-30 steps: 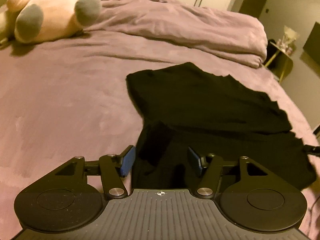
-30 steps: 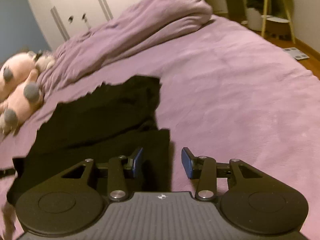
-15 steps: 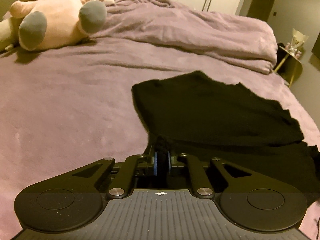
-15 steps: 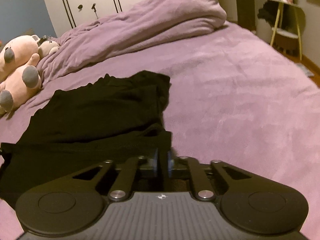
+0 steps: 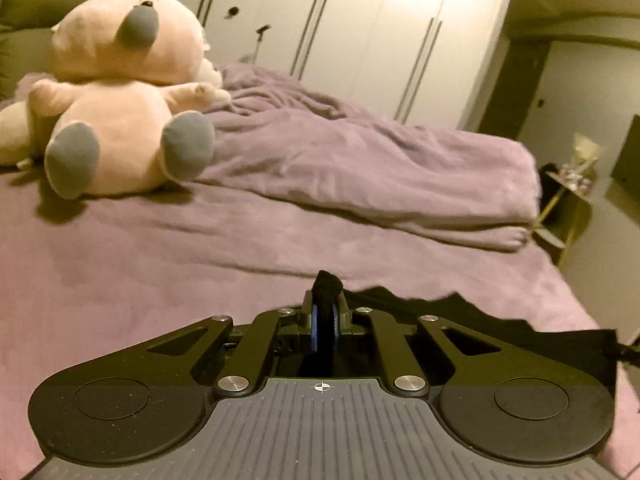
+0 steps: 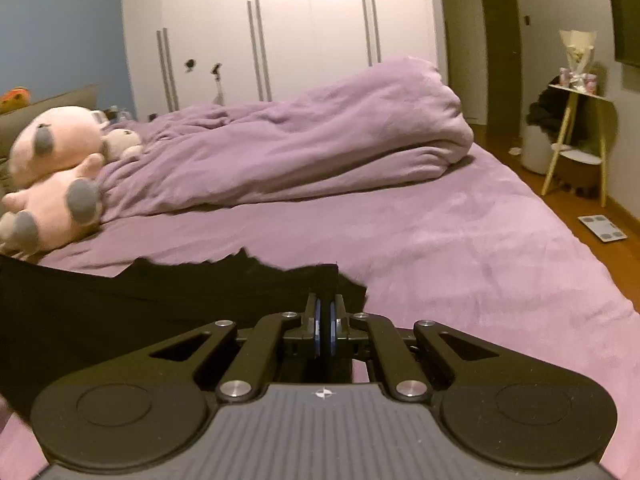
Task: Fold small clothes
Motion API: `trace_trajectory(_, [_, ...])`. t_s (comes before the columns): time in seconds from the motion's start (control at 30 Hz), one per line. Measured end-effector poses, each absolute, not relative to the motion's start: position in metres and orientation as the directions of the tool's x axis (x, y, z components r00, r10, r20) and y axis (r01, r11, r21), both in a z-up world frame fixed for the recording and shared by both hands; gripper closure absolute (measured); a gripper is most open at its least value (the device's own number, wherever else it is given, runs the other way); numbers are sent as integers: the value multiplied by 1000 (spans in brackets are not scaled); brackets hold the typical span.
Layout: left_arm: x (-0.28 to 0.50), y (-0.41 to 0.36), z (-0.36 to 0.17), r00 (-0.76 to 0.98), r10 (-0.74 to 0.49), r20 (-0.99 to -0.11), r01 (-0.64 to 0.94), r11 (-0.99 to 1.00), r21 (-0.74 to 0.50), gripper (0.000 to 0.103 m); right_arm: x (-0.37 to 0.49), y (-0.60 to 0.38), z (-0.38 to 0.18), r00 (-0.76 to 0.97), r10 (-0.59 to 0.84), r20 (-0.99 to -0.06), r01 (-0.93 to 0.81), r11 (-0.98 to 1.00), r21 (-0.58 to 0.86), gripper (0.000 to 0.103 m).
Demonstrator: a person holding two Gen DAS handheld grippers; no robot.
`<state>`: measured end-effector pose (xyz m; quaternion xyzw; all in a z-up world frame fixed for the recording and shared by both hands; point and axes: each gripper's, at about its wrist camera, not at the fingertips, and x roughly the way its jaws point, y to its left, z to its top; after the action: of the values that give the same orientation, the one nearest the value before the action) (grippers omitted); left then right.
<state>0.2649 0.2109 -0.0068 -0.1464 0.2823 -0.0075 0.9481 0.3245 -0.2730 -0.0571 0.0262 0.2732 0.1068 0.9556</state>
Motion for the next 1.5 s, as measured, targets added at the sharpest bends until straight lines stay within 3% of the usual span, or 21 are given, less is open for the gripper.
trace_trajectory(0.47, [389,188,-49,812,107,-573,-190,978,-87,94,473,-213,-82,863,-7,-506,-28,998,-62,100])
trace_trajectory(0.6, [395,183,-71,760,135,-636,-238,968,-78,81,489,-202,-108,849,-65,-525,10,994,-107,98])
trace_trajectory(0.67, [381,179,-71,770,131,-625,-238,967,-90,75,487,-203,-114,842,-100,-530,57,994,-98,98])
trace_trajectory(0.73, [361,169,-68,801,66,-596,-193,969,-153,62,469,-206,-114,862,-71,-502,76,997,-10,90])
trace_trajectory(0.77, [351,164,-68,817,13,-576,-164,964,-211,51,459,-206,-113,868,-23,-497,51,998,44,90])
trace_trajectory(0.83, [333,151,-72,845,-74,-530,-127,935,-332,43,438,-200,-116,846,220,-486,-93,958,272,86])
trace_trajectory(0.9, [328,137,-84,849,-136,-511,-102,906,-410,29,425,-192,-130,766,472,-436,-185,812,554,73])
trace_trajectory(1.0, [339,119,-115,800,-114,-589,-132,924,-359,31,419,-165,-166,633,690,-351,-189,577,794,73])
trace_trajectory(1.13, [340,129,-135,783,-17,-622,-189,946,-264,33,426,-162,-196,599,695,-398,-175,599,781,78])
trace_trajectory(1.3, [333,161,-144,792,45,-608,-279,914,-295,33,433,-233,-202,687,614,-387,-167,653,739,95])
trace_trajectory(1.43, [324,179,-144,782,86,-618,-333,895,-296,33,428,-283,-197,751,520,-407,-133,723,678,97])
trace_trajectory(1.5, [320,189,-141,748,156,-645,-412,872,-266,25,423,-303,-194,774,474,-419,-97,743,662,97])
